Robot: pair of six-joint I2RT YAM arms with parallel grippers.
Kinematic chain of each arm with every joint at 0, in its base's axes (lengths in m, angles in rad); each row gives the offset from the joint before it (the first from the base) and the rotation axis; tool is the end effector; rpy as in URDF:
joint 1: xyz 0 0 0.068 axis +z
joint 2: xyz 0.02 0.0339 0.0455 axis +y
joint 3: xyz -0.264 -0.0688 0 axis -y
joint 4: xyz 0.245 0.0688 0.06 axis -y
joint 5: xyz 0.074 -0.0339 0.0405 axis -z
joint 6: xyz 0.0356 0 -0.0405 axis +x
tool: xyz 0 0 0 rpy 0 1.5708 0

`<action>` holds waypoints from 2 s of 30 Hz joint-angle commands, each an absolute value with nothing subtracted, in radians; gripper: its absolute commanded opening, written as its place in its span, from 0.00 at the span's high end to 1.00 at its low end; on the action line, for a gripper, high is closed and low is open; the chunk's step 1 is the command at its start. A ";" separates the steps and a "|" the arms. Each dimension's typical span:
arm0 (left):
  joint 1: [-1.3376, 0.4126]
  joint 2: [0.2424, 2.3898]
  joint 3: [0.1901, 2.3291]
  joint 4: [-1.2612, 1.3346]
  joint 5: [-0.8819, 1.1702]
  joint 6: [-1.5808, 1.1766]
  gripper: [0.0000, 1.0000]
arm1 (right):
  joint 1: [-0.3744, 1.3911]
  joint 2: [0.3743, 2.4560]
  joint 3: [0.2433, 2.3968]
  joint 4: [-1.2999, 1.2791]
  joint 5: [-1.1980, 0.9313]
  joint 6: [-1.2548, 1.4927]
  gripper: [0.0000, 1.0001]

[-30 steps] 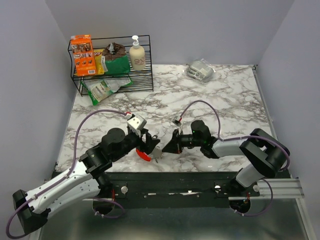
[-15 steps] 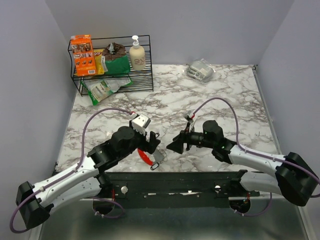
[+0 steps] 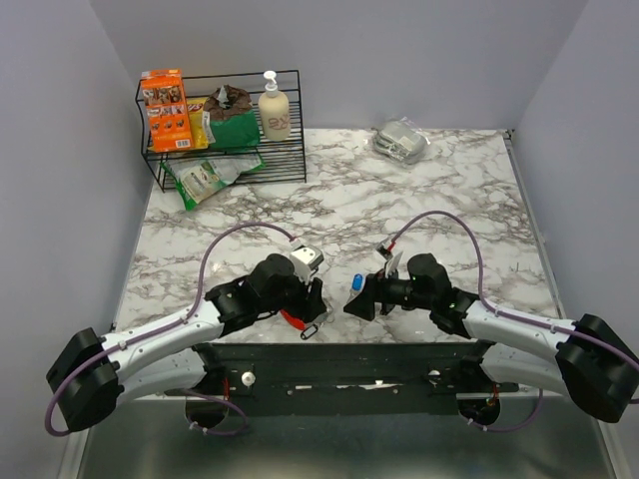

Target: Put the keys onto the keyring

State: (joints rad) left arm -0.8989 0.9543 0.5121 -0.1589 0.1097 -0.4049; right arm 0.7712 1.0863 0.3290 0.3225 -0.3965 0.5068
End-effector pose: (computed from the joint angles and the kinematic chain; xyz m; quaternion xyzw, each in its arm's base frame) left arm 0.1244 -0.1626 0.2164 0.2408 0.8504 -0.3209 0.3405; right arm 0.1433 0.1585 0.1774 -0.2140 0.8053 0.4478 0.3243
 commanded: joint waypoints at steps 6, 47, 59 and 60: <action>-0.997 1.069 0.543 -0.159 0.115 -0.416 0.37 | 0.772 1.045 0.301 0.288 -0.337 0.558 0.13; -0.555 0.873 0.460 -0.141 0.285 -0.563 0.13 | 0.873 1.611 0.557 0.371 -0.477 0.603 0.71; -0.554 0.926 0.433 -0.149 0.222 -0.578 0.14 | 0.916 1.572 0.589 0.356 -0.479 0.551 0.94; -0.552 0.949 0.434 -0.152 0.216 -0.578 0.15 | 0.922 1.575 0.592 0.360 -0.477 0.546 0.94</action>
State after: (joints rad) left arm -0.5617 0.9051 0.4408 -0.1394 0.2626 -0.5705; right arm 0.8890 1.5929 0.5568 0.3683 -0.4976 0.5831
